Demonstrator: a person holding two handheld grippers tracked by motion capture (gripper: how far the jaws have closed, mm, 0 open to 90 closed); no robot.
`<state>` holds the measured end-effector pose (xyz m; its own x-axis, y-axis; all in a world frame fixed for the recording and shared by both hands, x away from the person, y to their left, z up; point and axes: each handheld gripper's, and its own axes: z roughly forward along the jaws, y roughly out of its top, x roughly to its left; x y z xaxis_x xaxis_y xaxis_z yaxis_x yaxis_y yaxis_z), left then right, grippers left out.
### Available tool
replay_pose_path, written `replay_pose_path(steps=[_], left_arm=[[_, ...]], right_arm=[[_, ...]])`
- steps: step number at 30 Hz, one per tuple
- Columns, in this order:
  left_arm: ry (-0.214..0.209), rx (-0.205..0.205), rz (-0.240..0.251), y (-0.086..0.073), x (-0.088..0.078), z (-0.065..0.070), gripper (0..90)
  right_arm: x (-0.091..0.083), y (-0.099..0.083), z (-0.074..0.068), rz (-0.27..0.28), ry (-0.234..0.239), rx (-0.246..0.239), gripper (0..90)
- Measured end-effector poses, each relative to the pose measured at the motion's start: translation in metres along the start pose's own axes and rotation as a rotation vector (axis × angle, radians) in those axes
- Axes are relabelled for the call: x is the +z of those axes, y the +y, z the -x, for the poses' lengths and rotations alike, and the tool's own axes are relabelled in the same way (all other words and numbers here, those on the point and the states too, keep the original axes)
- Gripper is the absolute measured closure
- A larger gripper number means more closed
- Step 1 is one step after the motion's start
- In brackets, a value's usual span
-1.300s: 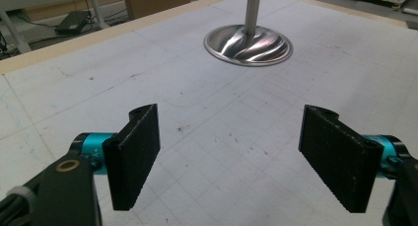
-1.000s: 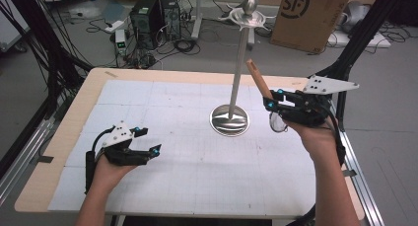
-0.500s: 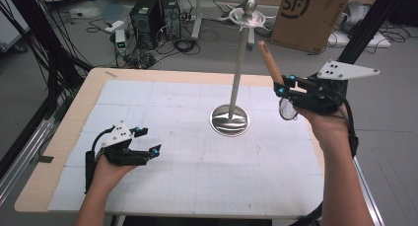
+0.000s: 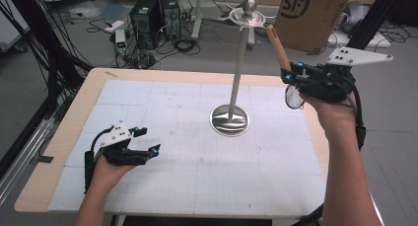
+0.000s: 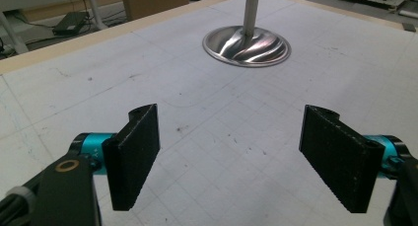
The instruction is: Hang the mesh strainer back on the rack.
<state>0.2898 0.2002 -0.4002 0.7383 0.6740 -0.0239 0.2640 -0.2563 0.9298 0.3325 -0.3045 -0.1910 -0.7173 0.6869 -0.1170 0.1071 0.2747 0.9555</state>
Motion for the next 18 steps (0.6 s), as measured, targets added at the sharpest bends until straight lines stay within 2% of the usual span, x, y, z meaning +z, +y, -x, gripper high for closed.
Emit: replay_pose_path(steps=[4,7,13,18], left_arm=[[0.000,-0.004,-0.001,0.000,0.000,-0.001,24.0],[-0.001,-0.002,0.001,-0.001,-0.001,-0.002,24.0],[0.002,-0.005,0.002,-0.001,-0.001,-0.002,24.0],[0.005,-0.007,0.006,0.000,-0.002,-0.003,24.0]], right_arm=[[0.002,0.003,0.004,-0.010,-0.018,-0.003,68.1],[0.002,0.003,0.006,-0.021,-0.021,0.020,68.1],[0.009,0.002,0.009,-0.030,-0.021,0.013,68.1],[0.014,0.000,0.008,-0.038,-0.011,0.030,68.1]])
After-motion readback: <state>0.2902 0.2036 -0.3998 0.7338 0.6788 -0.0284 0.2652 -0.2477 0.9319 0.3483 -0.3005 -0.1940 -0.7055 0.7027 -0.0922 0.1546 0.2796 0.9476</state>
